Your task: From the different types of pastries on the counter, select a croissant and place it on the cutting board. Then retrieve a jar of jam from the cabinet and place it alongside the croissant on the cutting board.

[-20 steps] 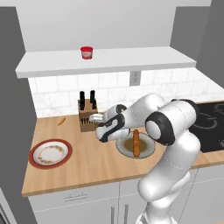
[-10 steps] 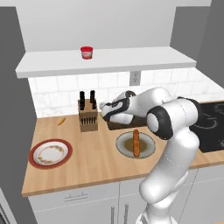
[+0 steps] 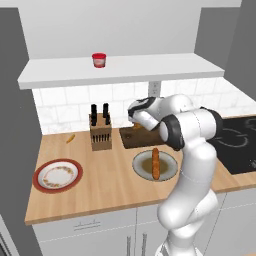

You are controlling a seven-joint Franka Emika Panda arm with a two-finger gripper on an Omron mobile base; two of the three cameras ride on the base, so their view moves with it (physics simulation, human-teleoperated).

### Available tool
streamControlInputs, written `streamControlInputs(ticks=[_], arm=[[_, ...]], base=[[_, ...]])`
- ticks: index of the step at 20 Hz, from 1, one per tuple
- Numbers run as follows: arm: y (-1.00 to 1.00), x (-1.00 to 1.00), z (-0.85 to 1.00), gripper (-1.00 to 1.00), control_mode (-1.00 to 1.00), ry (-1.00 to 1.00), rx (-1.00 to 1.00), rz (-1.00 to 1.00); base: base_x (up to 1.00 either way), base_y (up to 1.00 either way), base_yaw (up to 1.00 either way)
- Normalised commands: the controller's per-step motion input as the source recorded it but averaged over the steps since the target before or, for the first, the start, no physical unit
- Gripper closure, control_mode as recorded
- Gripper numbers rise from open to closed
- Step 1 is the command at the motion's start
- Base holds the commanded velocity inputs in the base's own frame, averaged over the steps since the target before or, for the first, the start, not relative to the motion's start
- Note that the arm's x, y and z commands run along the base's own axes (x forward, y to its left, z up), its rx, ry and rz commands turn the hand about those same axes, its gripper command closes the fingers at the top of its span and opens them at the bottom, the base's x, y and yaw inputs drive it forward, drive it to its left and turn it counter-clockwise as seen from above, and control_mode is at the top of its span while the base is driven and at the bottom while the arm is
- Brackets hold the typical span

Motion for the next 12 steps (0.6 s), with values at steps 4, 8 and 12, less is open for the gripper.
streamControlInputs(ticks=[4, 8, 12], arm=[[0.00, -0.02, -0.58, 1.00, -1.00, 0.05, -0.01, 0.00], [0.01, 0.04, -0.07, 1.00, -1.00, 0.05, 0.00, 0.00], [0.00, 0.24, 0.00, 1.00, -1.00, 0.09, 0.00, 0.00]], base=[[0.00, 0.00, 0.00], [0.00, 0.00, 0.00], [0.00, 0.00, 0.00]])
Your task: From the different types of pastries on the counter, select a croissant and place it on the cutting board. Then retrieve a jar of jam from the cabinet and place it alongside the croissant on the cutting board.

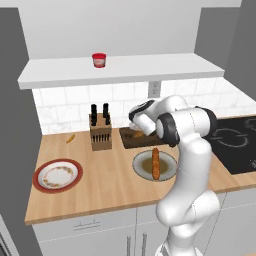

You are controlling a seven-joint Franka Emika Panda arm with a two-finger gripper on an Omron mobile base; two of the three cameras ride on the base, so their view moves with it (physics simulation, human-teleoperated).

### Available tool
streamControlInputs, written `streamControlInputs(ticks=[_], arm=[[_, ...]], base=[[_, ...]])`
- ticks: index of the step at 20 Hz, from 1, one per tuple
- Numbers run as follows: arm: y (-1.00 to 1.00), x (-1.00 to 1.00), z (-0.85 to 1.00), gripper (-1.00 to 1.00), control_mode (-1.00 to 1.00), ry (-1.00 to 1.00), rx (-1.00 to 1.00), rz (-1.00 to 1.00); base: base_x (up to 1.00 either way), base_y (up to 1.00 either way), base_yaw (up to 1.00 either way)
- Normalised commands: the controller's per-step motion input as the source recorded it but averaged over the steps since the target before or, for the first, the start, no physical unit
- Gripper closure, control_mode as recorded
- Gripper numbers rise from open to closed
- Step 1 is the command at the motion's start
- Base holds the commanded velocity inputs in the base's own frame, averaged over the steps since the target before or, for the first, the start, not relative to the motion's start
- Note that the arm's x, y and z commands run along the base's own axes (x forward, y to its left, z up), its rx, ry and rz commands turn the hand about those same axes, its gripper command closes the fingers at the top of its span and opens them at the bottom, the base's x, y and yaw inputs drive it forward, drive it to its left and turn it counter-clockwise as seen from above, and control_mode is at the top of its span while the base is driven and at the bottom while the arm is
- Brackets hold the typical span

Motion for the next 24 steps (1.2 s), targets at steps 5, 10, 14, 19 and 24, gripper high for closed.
streamControlInputs(ticks=[5, 10, 14, 19, 24], arm=[[0.00, 0.59, 0.01, 1.00, -1.00, 0.05, 0.00, -0.05], [-0.01, 0.39, 0.03, 1.00, -1.00, 0.03, 0.00, -0.02], [0.00, -0.27, -0.22, 1.00, -1.00, 0.08, 0.00, 0.00], [0.00, 0.03, -0.44, 1.00, -1.00, 0.01, 0.00, 0.00], [0.09, -0.21, -0.27, -1.00, -1.00, 0.07, -0.01, 0.00]], base=[[0.00, 0.00, 0.00], [0.00, 0.00, 0.00], [0.00, 0.00, 0.00], [0.00, 0.00, 0.00], [0.00, 0.00, 0.00]])
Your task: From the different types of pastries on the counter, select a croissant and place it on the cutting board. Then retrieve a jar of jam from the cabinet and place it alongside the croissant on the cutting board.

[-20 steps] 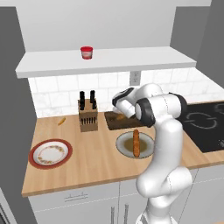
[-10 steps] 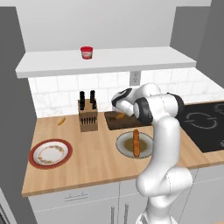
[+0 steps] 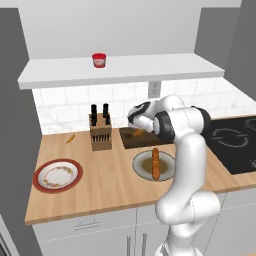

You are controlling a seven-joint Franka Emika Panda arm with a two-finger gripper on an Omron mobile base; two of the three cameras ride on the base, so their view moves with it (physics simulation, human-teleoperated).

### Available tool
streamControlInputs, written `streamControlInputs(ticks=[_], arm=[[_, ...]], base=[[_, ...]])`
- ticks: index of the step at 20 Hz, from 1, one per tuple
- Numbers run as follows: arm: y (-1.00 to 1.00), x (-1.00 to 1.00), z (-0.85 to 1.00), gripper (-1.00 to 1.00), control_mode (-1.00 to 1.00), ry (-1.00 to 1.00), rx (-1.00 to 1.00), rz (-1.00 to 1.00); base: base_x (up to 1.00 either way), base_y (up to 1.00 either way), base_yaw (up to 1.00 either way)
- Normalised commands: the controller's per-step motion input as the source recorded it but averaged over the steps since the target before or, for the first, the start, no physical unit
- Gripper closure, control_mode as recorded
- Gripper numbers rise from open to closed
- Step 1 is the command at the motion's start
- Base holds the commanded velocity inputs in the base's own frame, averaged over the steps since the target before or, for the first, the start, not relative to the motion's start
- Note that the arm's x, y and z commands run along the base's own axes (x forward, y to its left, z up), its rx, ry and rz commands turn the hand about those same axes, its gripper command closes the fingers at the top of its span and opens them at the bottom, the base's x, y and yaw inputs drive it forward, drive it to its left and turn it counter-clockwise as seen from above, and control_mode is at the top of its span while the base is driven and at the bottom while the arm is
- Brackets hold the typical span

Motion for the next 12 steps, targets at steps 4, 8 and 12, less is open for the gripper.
streamControlInputs(ticks=[4, 8, 12], arm=[[-0.14, -0.34, 0.00, -1.00, -1.00, 0.14, 0.00, 0.00], [-0.07, -0.01, 0.00, -1.00, -1.00, 0.06, 0.00, 0.00], [-0.06, 0.02, 0.00, -1.00, -1.00, 0.00, 0.00, 0.00]], base=[[0.00, 0.00, 0.00], [0.00, 0.00, 0.00], [0.00, 0.00, 0.00]])
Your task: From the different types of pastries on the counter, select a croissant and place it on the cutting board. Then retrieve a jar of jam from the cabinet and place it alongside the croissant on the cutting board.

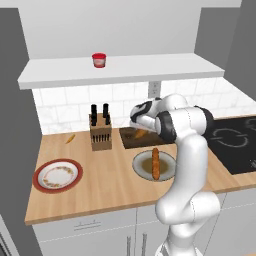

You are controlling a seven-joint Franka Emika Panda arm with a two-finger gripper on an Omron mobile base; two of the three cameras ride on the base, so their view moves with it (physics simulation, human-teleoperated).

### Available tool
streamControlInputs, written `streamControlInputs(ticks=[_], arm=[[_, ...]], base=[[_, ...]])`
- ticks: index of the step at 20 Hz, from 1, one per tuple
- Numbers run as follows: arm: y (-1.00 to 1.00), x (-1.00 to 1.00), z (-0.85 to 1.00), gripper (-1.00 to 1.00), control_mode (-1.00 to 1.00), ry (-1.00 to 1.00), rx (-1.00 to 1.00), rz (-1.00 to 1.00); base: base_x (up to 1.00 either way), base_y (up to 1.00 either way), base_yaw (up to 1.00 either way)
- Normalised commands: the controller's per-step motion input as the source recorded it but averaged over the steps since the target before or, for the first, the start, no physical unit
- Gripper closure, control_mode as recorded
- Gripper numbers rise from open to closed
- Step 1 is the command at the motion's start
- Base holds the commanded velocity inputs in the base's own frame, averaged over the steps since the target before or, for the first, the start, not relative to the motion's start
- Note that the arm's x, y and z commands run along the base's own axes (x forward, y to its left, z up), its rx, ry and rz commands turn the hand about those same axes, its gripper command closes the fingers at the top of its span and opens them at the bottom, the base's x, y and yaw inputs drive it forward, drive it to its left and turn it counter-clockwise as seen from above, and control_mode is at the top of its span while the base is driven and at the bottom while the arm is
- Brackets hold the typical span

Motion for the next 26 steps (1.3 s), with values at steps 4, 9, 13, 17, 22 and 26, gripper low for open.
streamControlInputs(ticks=[4, 9, 13, 17, 22, 26], arm=[[-0.04, -0.10, 0.73, -1.00, -1.00, -0.02, -0.02, 0.04], [0.00, -0.05, 0.48, -1.00, -1.00, -0.02, -0.02, 0.04], [0.00, -0.46, 0.00, -1.00, -1.00, 0.00, 0.00, 0.00], [-0.09, -1.00, 0.27, -1.00, -1.00, 0.00, -0.02, 0.00], [-0.02, -1.00, 0.04, -1.00, -1.00, 0.01, -0.06, 0.00], [0.00, -1.00, 0.00, -1.00, -1.00, -0.11, 0.01, 0.00]], base=[[0.00, 0.00, 0.00], [0.00, 0.00, 0.00], [0.00, 0.00, 0.00], [0.00, 0.00, 0.00], [0.00, 0.00, 0.00], [0.00, 0.00, 0.00]])
